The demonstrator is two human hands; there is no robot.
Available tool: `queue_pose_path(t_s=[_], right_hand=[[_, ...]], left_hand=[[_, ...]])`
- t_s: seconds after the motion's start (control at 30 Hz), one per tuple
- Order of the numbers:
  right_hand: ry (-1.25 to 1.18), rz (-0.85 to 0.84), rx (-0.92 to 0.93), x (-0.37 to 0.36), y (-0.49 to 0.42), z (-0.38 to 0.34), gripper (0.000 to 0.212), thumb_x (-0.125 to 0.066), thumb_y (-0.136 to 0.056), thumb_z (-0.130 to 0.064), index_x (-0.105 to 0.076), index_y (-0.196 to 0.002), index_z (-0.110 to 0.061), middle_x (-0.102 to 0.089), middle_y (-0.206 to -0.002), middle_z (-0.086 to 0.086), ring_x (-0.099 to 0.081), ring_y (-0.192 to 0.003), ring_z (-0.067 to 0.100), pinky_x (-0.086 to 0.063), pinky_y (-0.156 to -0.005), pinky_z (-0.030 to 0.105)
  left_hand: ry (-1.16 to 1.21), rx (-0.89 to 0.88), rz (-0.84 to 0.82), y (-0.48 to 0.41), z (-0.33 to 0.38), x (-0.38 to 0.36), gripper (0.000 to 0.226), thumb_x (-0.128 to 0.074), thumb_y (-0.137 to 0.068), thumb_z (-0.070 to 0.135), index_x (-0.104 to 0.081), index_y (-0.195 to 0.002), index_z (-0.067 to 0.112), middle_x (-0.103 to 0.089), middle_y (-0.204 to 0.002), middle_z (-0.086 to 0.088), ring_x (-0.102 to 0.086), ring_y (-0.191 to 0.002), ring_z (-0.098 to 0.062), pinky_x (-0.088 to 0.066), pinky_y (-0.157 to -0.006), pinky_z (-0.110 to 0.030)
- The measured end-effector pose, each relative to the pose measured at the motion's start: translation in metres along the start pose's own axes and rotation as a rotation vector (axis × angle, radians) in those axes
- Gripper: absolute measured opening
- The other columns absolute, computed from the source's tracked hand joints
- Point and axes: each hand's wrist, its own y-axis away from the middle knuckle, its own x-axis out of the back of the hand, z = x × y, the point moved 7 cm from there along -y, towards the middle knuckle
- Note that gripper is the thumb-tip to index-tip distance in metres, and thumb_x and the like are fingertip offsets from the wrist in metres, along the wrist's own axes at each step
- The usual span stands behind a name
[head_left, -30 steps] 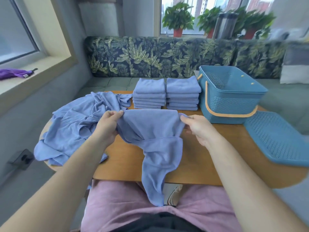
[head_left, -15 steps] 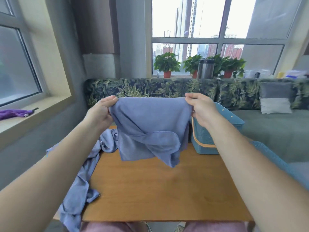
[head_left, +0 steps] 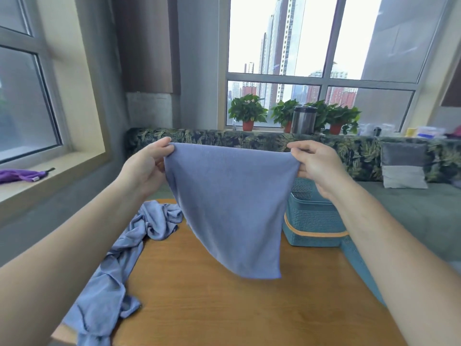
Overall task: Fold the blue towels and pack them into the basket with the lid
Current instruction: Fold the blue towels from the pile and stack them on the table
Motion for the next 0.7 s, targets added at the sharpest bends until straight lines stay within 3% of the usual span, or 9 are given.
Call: queue_pose_path(t_s=[0.13,0.23,0.37,0.43,0.53,0.6,0.7], right_hand=[[-0.012,-0.054,0.007,0.007,0.014,-0.012,0.014,-0.062,-0.1,-0.018,-0.075,-0.101,-0.022,-0.074,-0.108,0.005,-0.072,-0.096,0.022,-0.06,-0.071,0.03],[-0.015,-0.134,-0.075,0.0,0.014,-0.006,0.016,-0.059,-0.102,-0.015,-0.074,-0.103,-0.016,-0.074,-0.111,0.011,-0.071,-0.102,0.025,-0.061,-0.083,0.038],[0.035,-0.17,-0.175,-0.019,0.004,0.024,0.016,-0.057,-0.102,-0.011,-0.073,-0.103,-0.012,-0.073,-0.113,0.012,-0.068,-0.112,0.031,-0.056,-0.094,0.046],[0.066,-0.228,-0.194,-0.033,-0.003,0.034,0.014,-0.064,-0.095,-0.005,-0.073,-0.104,-0.013,-0.072,-0.114,0.009,-0.067,-0.114,0.03,-0.054,-0.099,0.047],[0.299,-0.25,-0.113,-0.043,-0.024,0.035,0.028,-0.072,-0.086,-0.004,-0.073,-0.11,-0.019,-0.068,-0.114,0.0,-0.063,-0.113,0.021,-0.05,-0.103,0.04],[0.481,-0.197,-0.026,-0.043,-0.039,0.028,0.021,-0.07,-0.09,-0.012,-0.073,-0.108,-0.022,-0.066,-0.113,-0.002,-0.061,-0.109,0.02,-0.05,-0.095,0.036],[0.585,-0.115,0.118,-0.04,-0.05,0.019,0.012,-0.065,-0.096,-0.022,-0.069,-0.092,-0.032,-0.055,-0.117,0.001,-0.056,-0.106,0.024,-0.044,-0.09,0.035]], left_hand=[[-0.051,-0.026,0.01,0.008,0.003,0.009,0.026,-0.067,-0.088,-0.002,-0.07,-0.108,0.015,-0.068,-0.09,-0.003,-0.06,-0.079,-0.016,-0.048,-0.083,-0.031],[-0.214,-0.038,0.038,0.01,-0.002,0.012,0.024,-0.07,-0.083,-0.005,-0.072,-0.095,0.015,-0.068,-0.079,-0.003,-0.06,-0.069,-0.017,-0.05,-0.07,-0.028],[-0.462,-0.01,0.115,-0.005,-0.027,0.02,0.02,-0.077,-0.081,-0.001,-0.075,-0.091,0.016,-0.069,-0.079,-0.007,-0.06,-0.07,-0.022,-0.055,-0.081,-0.045],[-0.585,-0.008,0.133,-0.018,-0.037,0.022,0.02,-0.079,-0.081,0.002,-0.075,-0.095,0.015,-0.07,-0.081,-0.007,-0.062,-0.072,-0.021,-0.057,-0.089,-0.047],[-0.803,-0.114,0.15,-0.041,-0.031,0.021,0.016,-0.081,-0.08,0.01,-0.074,-0.084,0.024,-0.072,-0.082,-0.004,-0.063,-0.075,-0.02,-0.058,-0.09,-0.047],[-0.91,-0.212,0.153,-0.053,-0.017,0.014,0.009,-0.078,-0.083,0.015,-0.073,-0.084,0.023,-0.07,-0.078,0.0,-0.063,-0.072,-0.019,-0.06,-0.083,-0.043],[-0.975,-0.339,0.164,-0.055,0.006,0.001,0.003,-0.072,-0.089,0.016,-0.072,-0.092,0.016,-0.056,-0.068,0.001,-0.05,-0.057,-0.013,-0.053,-0.06,-0.024]])
